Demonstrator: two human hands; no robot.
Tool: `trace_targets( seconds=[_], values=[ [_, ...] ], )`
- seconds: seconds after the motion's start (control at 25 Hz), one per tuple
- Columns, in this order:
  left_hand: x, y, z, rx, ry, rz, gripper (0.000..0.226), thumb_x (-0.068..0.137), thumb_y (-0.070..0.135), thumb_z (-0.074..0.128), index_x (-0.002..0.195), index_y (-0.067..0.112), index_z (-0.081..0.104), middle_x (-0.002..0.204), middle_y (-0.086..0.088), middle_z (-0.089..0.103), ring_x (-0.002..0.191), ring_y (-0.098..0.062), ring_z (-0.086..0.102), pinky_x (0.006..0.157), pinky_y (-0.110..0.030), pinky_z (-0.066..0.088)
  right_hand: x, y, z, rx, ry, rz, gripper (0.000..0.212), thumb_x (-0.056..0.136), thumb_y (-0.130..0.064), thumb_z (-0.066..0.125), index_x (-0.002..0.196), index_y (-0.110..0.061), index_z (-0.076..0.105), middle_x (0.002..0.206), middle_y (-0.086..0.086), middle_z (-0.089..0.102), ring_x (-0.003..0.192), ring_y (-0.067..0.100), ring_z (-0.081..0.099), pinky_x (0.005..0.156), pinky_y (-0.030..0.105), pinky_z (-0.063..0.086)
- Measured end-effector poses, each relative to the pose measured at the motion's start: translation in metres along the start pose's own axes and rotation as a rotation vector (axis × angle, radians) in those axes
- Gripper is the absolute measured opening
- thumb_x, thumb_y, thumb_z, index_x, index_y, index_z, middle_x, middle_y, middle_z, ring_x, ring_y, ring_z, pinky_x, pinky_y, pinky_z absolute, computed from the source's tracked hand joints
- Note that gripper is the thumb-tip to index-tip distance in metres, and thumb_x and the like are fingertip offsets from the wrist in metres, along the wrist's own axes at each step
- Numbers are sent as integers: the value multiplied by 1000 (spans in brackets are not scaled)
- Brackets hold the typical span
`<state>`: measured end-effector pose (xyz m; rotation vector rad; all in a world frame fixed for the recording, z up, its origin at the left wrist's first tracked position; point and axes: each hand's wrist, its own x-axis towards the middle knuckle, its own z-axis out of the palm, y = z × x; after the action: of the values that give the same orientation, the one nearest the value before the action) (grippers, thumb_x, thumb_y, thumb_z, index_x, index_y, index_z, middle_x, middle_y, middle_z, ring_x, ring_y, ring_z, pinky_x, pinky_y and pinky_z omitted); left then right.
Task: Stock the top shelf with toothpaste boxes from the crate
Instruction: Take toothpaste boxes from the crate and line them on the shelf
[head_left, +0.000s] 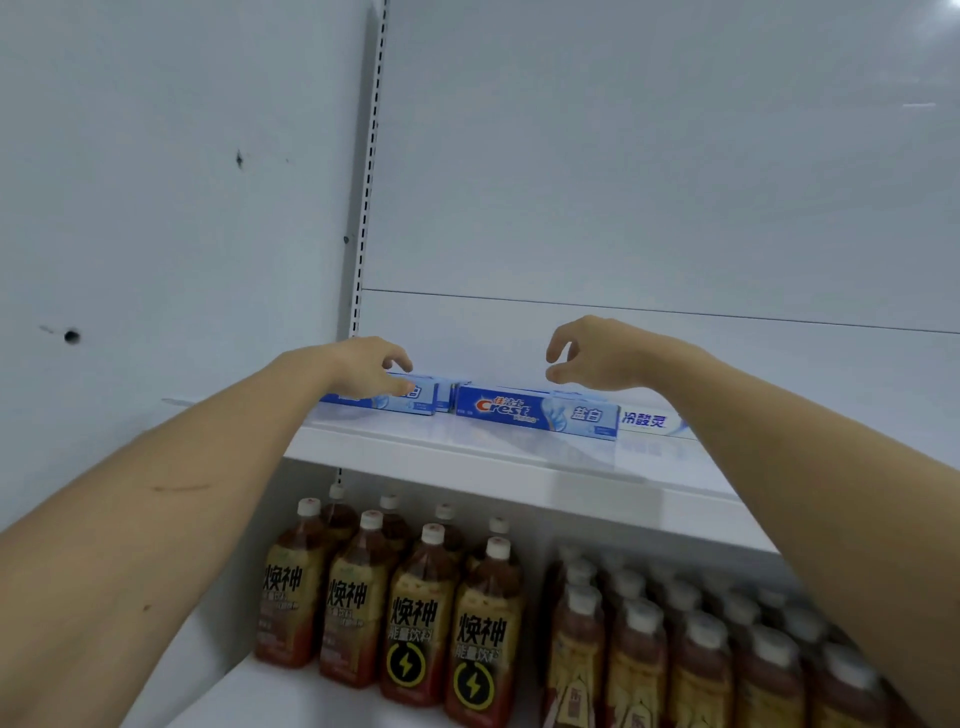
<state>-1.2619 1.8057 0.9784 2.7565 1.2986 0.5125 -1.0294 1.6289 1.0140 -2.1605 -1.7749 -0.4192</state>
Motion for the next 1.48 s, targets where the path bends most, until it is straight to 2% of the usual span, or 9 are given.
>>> trace_targets(
  seconds=[0.12,0.28,0.4,0.6,0.76,0.92,1.12,1.28,1.48],
  values=[
    [-43,36,-6,-9,28,-8,48,95,49,52,138,29,48,145,-4,47,125,-23,49,106,-38,36,-42,7,-10,68,15,-10,30,92,-37,59,118,-24,61,122,0,59,101,21,54,95,38,46],
    [-111,82,-3,-15,53,-12,46,97,49,50,137,26,50,144,-4,49,127,-23,48,103,-35,37,-99,17,-13,193,2,-10,38,94,-44,54,126,-23,57,125,3,60,100,21,57,86,33,43],
    [-155,106,2,-56,46,-40,47,97,51,47,136,26,52,144,-5,49,128,-22,47,106,-36,36,-141,19,-13,352,-11,-8,45,95,-52,47,129,-23,56,134,4,56,111,22,53,89,33,39],
    [-211,148,11,-513,116,-94,60,98,61,31,146,27,41,154,1,38,142,-20,33,115,-40,23,-203,14,-4,664,58,-17,49,98,-53,41,134,-22,52,137,-1,53,119,17,51,93,30,37],
    [-242,170,33,-841,149,-102,62,96,68,20,140,35,47,151,0,43,141,-23,34,117,-52,21,-245,-2,9,926,130,0,47,102,-47,37,140,-21,47,143,-5,48,121,6,44,97,25,31],
    [-271,181,68,-1099,178,-67,59,98,63,18,141,34,48,150,0,44,142,-20,33,118,-52,18,-284,-19,46,1095,147,97,55,100,-52,31,147,-26,41,150,-6,43,137,11,39,116,39,28],
    [-318,165,140,-1175,29,-109,59,100,59,17,143,32,46,151,0,43,142,-19,32,119,-49,15,-348,-33,114,1257,129,336,52,100,-51,31,147,-29,40,149,-10,42,132,7,40,115,38,29],
    [-361,151,209,-1196,-103,-182,61,100,60,16,147,29,41,153,-1,40,144,-20,29,117,-51,15,-408,-30,170,1236,50,511,57,100,-55,28,149,-29,36,153,-7,37,140,15,35,117,48,27],
    [-417,152,285,-1235,-229,-286,62,99,62,15,147,32,40,153,0,41,145,-20,27,117,-53,15,-474,-31,217,1280,-72,635,55,102,-53,26,149,-28,37,153,-4,38,140,19,36,114,47,30]
  ],
)
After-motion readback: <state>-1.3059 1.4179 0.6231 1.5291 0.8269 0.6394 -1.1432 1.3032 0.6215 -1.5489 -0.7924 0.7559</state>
